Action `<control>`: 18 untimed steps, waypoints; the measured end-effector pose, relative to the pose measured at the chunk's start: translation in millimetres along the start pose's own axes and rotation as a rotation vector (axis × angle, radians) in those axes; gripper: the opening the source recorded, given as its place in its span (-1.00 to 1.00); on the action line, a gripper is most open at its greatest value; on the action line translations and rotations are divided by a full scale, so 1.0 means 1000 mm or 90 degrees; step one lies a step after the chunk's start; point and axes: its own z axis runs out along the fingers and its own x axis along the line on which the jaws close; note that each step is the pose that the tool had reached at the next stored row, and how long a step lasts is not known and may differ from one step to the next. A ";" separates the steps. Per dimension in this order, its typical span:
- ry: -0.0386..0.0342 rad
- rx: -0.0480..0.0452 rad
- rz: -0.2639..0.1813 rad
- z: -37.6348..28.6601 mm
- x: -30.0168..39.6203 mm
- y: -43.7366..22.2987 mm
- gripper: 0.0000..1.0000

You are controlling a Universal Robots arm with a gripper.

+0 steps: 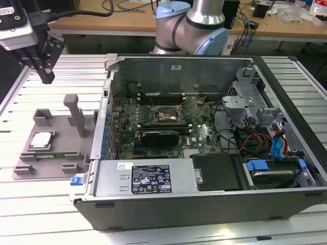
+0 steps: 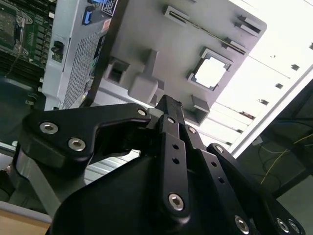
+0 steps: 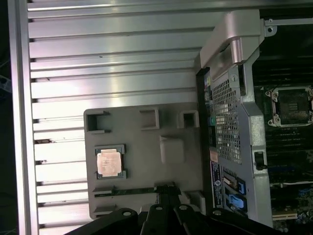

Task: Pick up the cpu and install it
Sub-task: 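Reach for the cpu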

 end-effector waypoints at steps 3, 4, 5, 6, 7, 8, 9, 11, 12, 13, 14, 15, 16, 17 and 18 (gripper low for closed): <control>0.0000 0.0000 0.000 -0.0001 0.0078 -0.0004 -0.79; -0.0001 0.0000 0.000 -0.0001 0.0093 -0.0005 -0.79; 0.0000 0.0001 0.000 -0.0002 0.0109 -0.0005 -0.79; 0.0000 0.0000 0.000 -0.0002 0.0134 -0.0007 -0.79; 0.0000 0.0000 0.000 -0.0003 0.0153 -0.0007 -0.79; -0.0001 0.0000 0.000 -0.0002 0.0167 -0.0008 -0.79; -0.0001 0.0000 0.000 0.0000 0.0187 -0.0009 -0.79; -0.0001 0.0000 0.000 0.0013 0.0226 -0.0010 -0.79; -0.0001 -0.0001 0.000 0.0022 0.0234 -0.0011 -0.79; 0.0000 0.0000 0.000 0.0052 0.0251 -0.0013 -0.79; 0.0000 0.0000 0.000 0.0075 0.0260 -0.0015 -0.79; 0.0000 0.0000 0.000 0.0108 0.0269 -0.0017 -0.79; -0.0001 0.0000 0.000 0.0152 0.0276 -0.0019 -0.79; -0.0001 0.0000 0.000 0.0176 0.0280 -0.0020 -0.79; -0.0001 0.0000 0.000 0.0207 0.0283 -0.0022 -0.79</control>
